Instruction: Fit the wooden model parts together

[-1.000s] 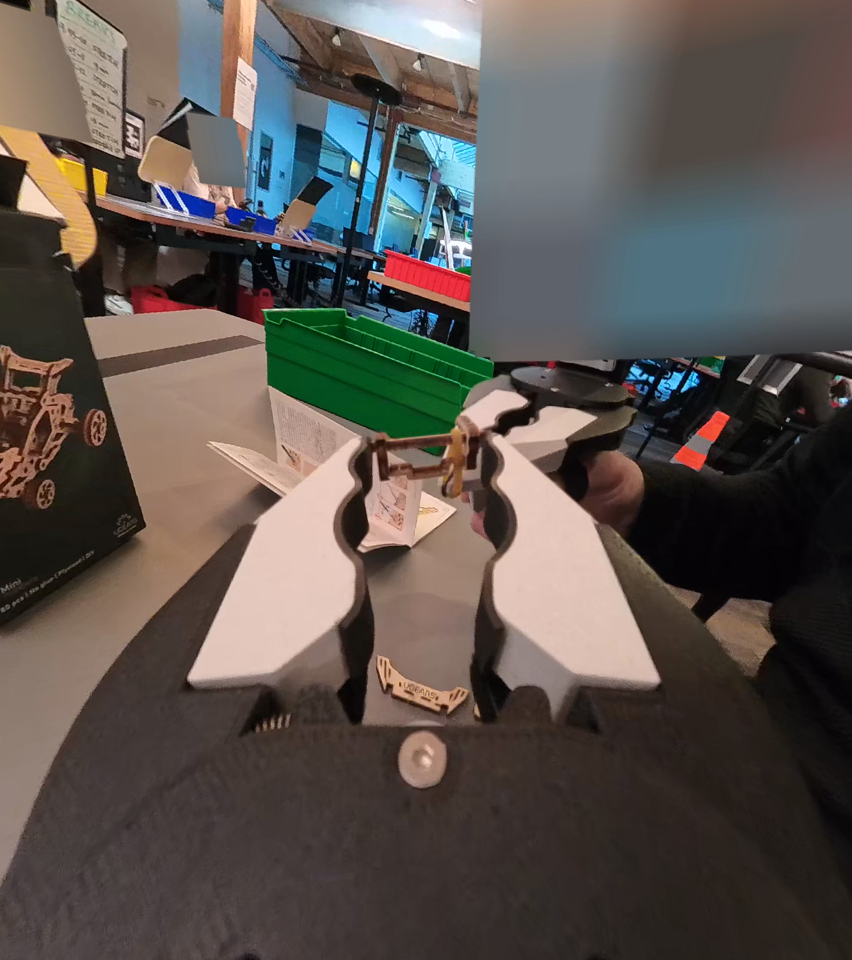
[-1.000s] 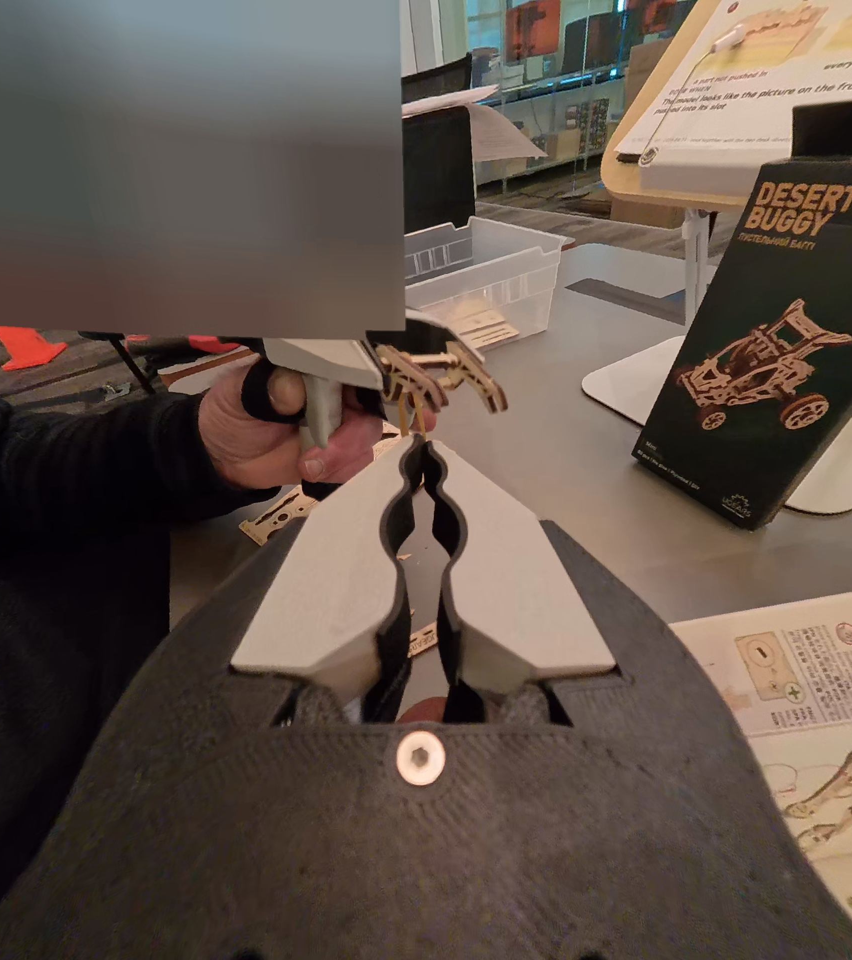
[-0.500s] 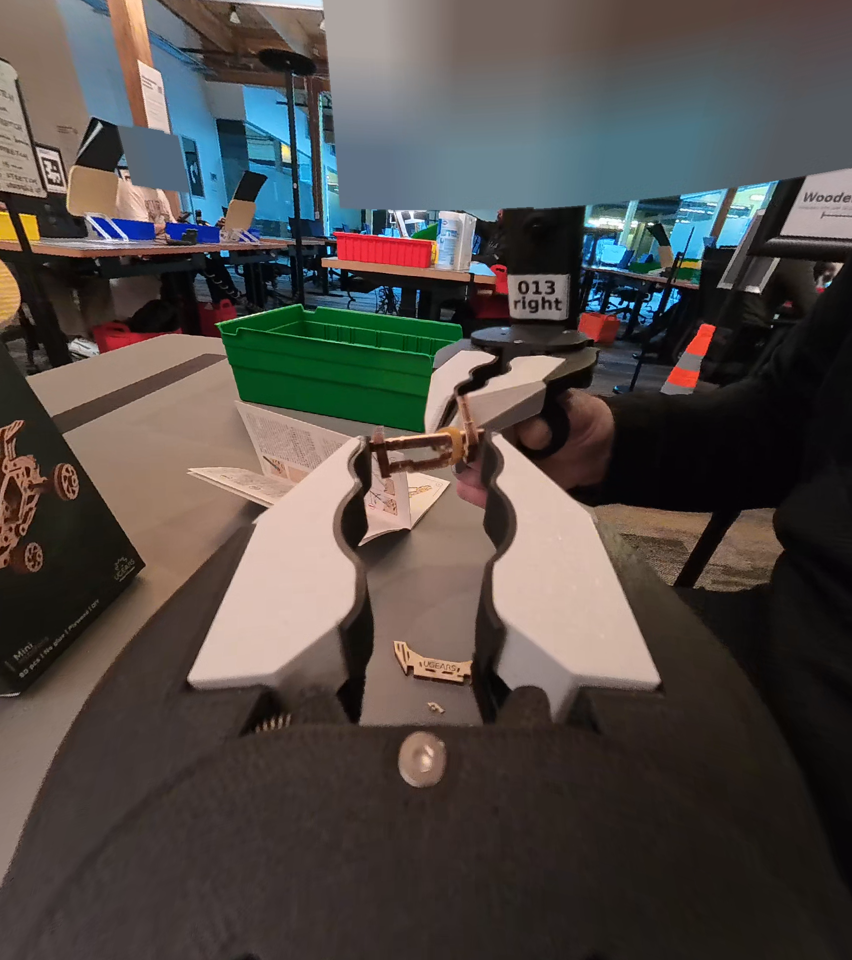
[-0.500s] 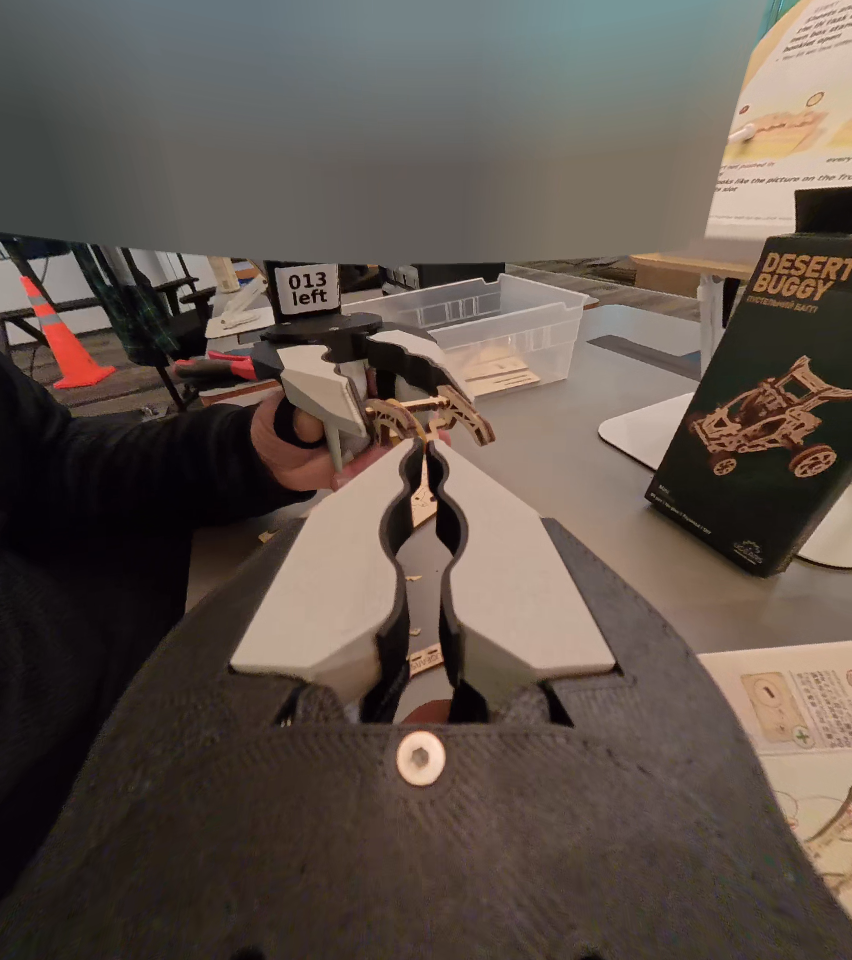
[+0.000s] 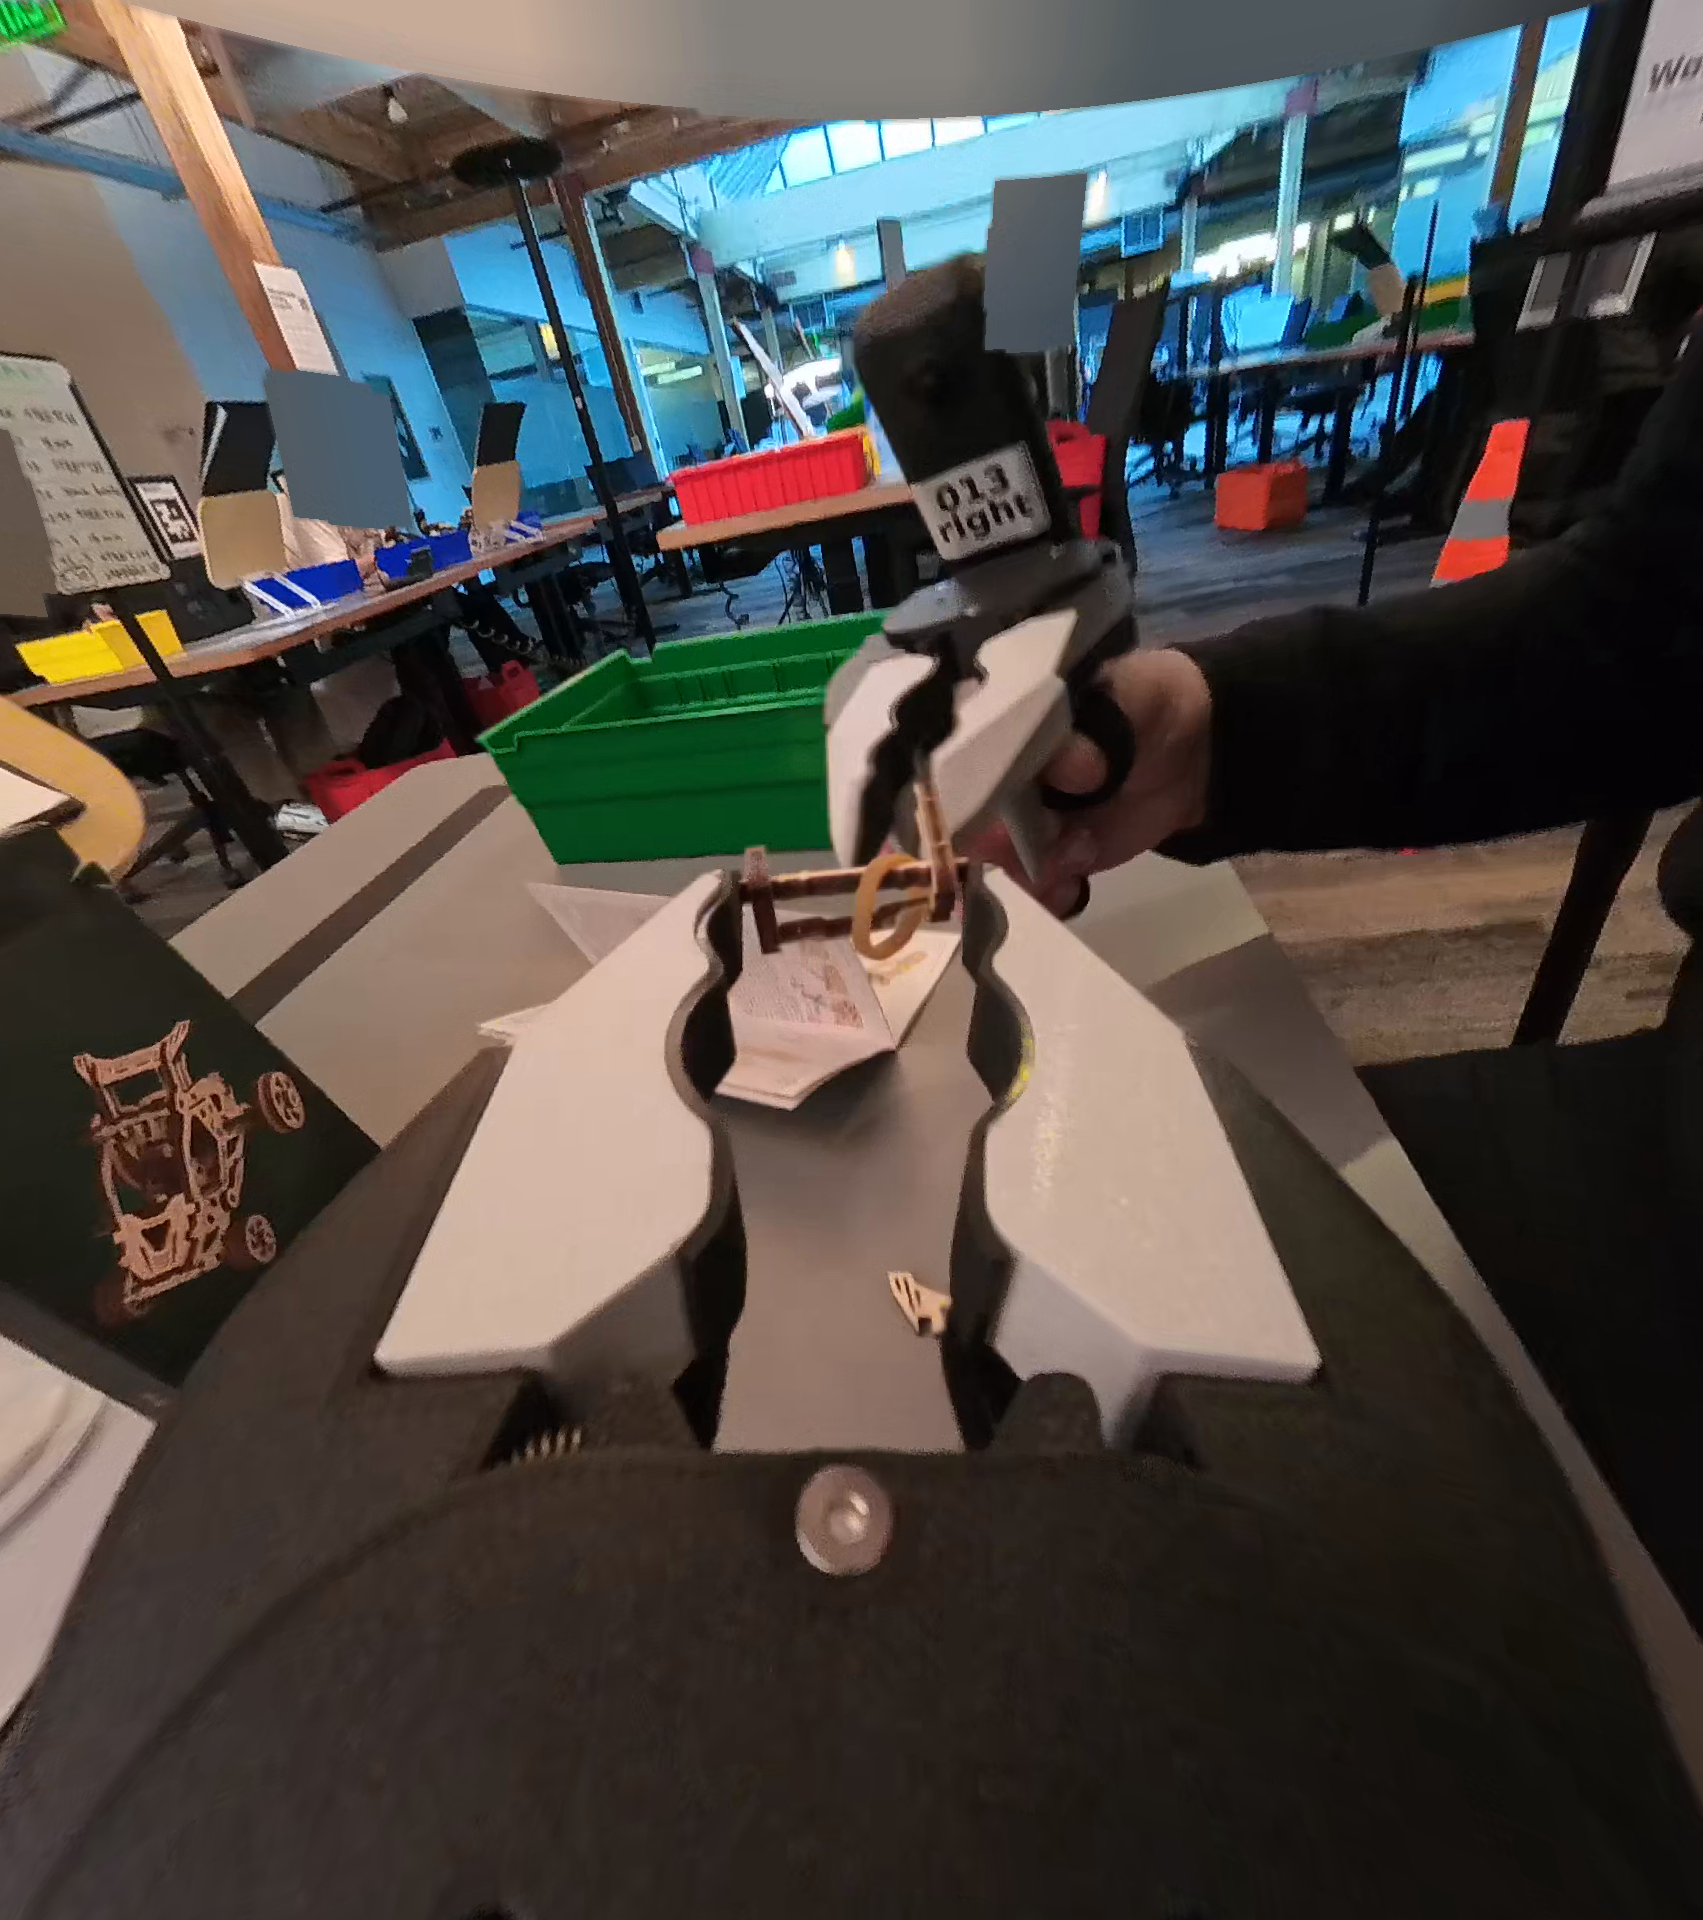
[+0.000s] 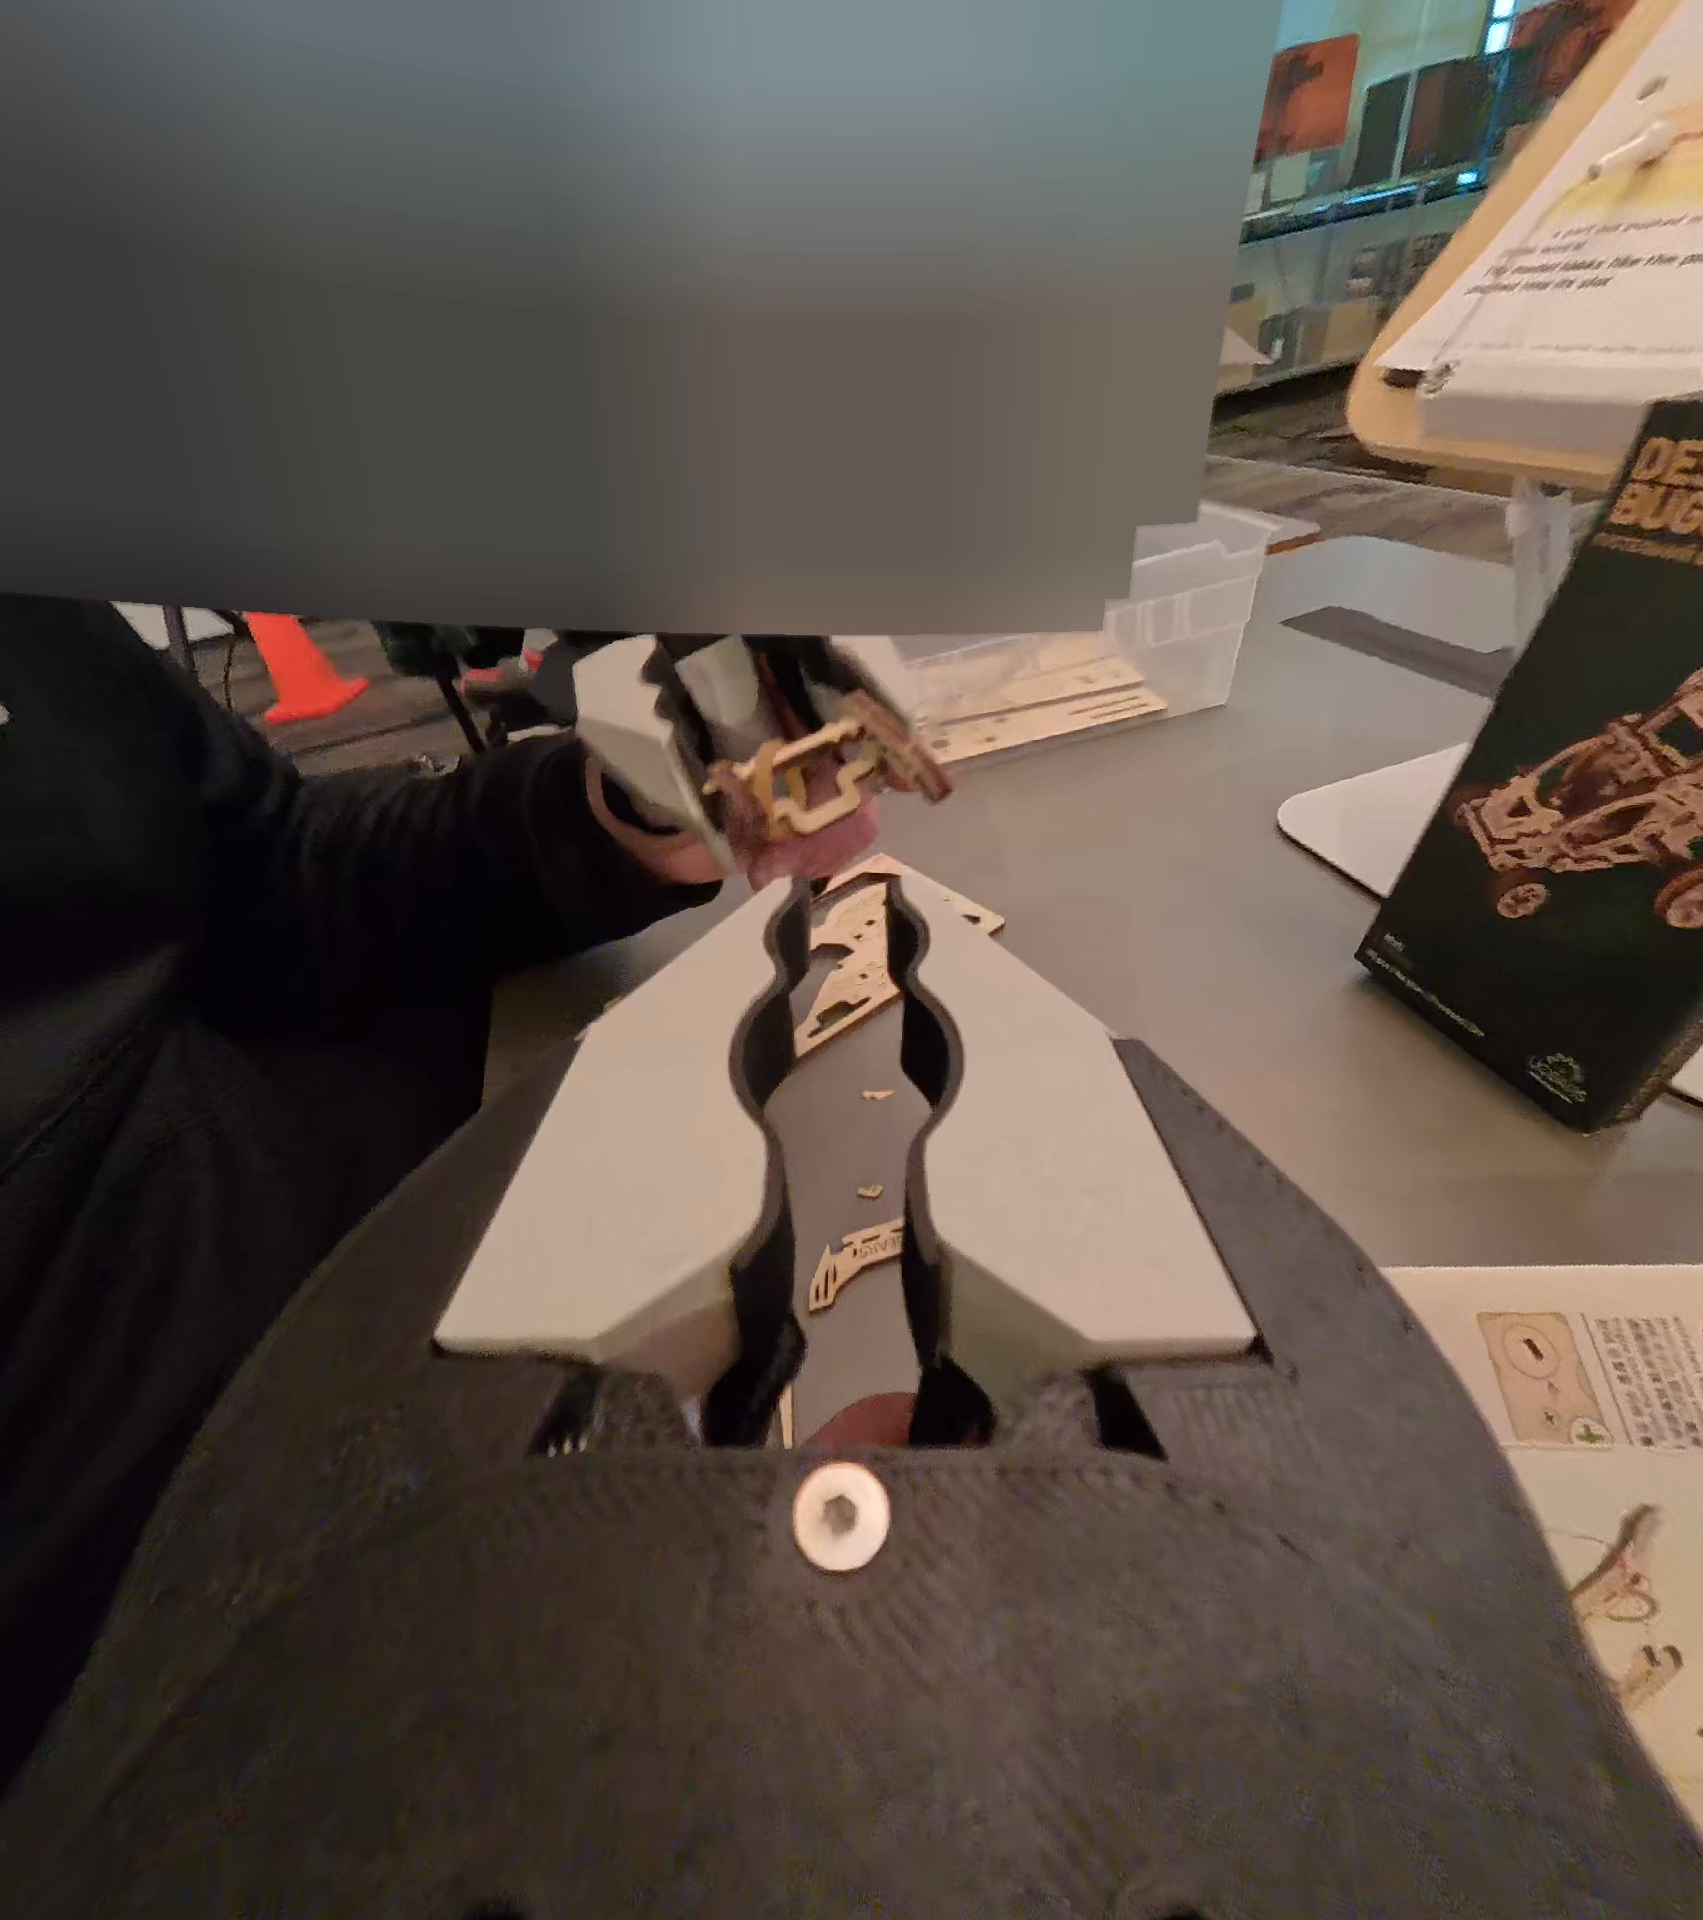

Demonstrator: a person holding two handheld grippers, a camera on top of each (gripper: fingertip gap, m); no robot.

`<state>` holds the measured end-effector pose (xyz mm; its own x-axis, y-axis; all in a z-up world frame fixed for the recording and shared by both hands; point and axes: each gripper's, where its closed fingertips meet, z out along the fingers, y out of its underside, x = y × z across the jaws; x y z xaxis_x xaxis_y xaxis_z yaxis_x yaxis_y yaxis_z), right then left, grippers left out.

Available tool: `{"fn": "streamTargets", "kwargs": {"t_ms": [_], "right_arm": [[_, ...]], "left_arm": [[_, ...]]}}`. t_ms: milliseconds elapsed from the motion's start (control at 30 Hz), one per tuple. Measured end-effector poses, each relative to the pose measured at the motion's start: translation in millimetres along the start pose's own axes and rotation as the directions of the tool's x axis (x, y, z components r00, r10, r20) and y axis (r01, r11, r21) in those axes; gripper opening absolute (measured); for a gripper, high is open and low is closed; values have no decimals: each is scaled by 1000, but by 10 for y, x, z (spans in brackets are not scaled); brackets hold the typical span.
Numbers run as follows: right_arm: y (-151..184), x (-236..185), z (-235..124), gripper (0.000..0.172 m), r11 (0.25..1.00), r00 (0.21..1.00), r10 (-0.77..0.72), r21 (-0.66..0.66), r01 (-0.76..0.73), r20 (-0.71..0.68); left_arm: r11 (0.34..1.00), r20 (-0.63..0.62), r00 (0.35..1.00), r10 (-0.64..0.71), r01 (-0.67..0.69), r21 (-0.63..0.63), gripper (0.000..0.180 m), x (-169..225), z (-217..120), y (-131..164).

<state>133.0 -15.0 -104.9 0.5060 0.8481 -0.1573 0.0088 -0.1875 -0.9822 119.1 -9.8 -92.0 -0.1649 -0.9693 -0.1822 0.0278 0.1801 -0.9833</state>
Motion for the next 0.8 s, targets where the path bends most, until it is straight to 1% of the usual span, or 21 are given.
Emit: {"fn": "streamTargets", "kwargs": {"t_ms": [100, 167, 200, 300, 400, 467, 533, 600, 633, 733, 800], "right_arm": [[18, -122, 68, 15, 995, 995, -101, -16, 101, 11], [46, -118, 108, 15, 989, 990, -140, -50, 139, -22], [49, -90, 104, 15, 988, 988, -147, -56, 145, -44], [-80, 26, 46, 14, 992, 984, -122, -4, 122, -128], [-158, 58, 68, 24, 995, 983, -103, -5, 103, -151], [-220, 20, 82, 24, 996, 987, -88, 3, 89, -132], [-197, 80, 46, 22, 995, 981, -95, -54, 87, -169], [-98, 123, -16, 20, 991, 980, -64, -128, 40, -188], [-5, 100, -40, 22, 984, 983, -46, -180, 14, -176], [360, 43, -77, 24, 937, 983, -7, -345, -58, -185], [666, 63, -80, 24, 882, 973, -12, -462, -99, -231]], "left_arm": [[996, -32, 997, -64, 66, 67, 41, 7, -37, -89], [986, -48, 992, -115, 120, 114, 40, 1, -76, -145], [985, -46, 992, -120, 125, 123, 40, -8, -100, -159], [995, -25, 998, -56, 58, 85, 41, -5, -151, -173], [998, -23, 998, 57, -57, 28, 41, 65, -132, -220], [989, -14, 990, 144, -144, -15, 41, 105, -107, -259], [969, 14, 970, 241, -240, -66, 41, 103, -108, -304], [956, 11, 960, 279, -277, -95, 41, 126, -127, -347], [952, 19, 957, 291, -287, -107, 41, 119, -147, -345], [967, 39, 970, 241, -237, -90, 41, 106, -228, -323], [967, 66, 970, 232, -223, -121, 41, 68, -276, -201]]}}
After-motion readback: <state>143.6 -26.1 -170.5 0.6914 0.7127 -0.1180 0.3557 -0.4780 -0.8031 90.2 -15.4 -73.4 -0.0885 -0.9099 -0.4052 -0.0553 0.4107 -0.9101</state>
